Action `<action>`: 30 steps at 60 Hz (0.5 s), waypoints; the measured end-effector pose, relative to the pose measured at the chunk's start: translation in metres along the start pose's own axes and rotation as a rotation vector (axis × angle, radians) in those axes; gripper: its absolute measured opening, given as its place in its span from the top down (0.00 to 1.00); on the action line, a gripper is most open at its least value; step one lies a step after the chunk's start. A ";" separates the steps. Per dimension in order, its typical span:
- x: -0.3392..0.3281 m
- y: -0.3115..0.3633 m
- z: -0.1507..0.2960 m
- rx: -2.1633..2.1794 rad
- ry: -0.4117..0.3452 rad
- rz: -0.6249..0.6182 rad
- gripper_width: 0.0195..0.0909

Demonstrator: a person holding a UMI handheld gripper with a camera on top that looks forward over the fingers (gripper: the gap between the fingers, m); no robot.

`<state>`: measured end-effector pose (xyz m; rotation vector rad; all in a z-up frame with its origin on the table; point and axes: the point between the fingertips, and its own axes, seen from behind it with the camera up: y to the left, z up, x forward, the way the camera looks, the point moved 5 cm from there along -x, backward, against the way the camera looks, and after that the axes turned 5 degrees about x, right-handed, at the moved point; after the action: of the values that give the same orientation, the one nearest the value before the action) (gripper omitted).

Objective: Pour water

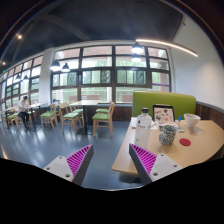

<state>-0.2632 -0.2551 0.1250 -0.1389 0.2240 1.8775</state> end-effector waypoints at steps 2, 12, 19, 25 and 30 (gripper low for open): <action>0.000 -0.002 0.000 0.006 0.000 -0.005 0.13; -0.008 -0.027 0.008 0.041 -0.020 -0.007 0.13; 0.000 -0.037 0.015 0.048 -0.041 -0.022 0.13; 0.012 -0.064 0.022 0.032 -0.082 -0.008 0.13; 0.035 -0.078 0.027 0.011 -0.110 -0.022 0.13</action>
<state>-0.1992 -0.1932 0.1370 -0.0297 0.1567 1.8557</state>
